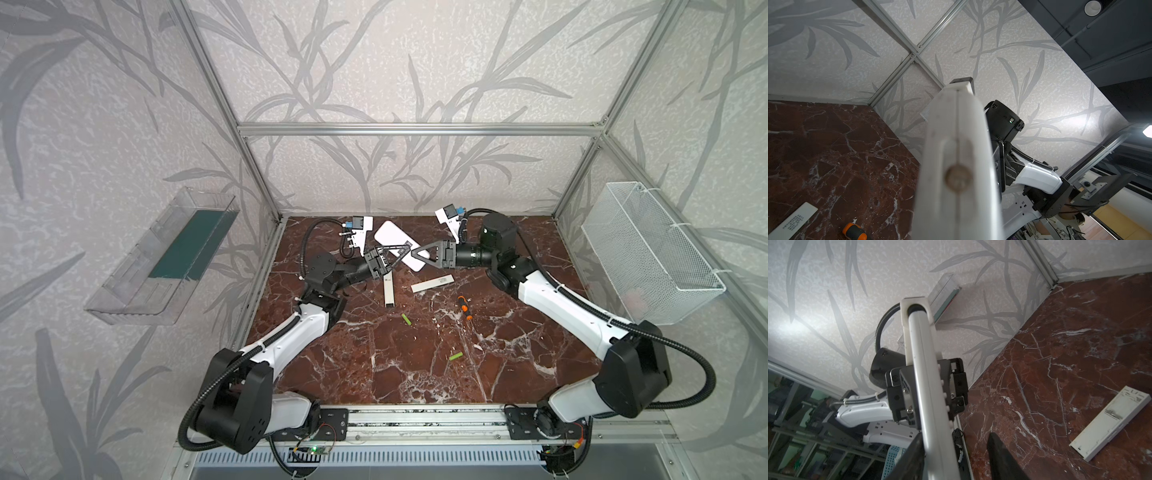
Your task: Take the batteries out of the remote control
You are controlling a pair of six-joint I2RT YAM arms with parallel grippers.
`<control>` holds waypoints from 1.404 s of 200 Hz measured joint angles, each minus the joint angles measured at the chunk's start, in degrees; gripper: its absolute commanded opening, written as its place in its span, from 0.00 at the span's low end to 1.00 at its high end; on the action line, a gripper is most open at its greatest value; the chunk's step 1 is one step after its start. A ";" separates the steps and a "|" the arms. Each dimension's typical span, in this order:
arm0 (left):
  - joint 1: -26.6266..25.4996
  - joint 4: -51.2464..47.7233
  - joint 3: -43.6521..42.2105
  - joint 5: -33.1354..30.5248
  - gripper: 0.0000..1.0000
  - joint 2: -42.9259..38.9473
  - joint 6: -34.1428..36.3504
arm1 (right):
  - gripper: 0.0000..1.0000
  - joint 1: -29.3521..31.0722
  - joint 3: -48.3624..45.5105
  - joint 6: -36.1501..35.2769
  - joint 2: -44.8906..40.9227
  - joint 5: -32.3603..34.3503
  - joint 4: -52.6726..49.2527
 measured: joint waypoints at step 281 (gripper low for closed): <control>-0.81 -20.15 -3.96 -18.08 0.00 -7.96 6.84 | 0.55 12.55 -13.68 12.13 -4.35 33.07 8.79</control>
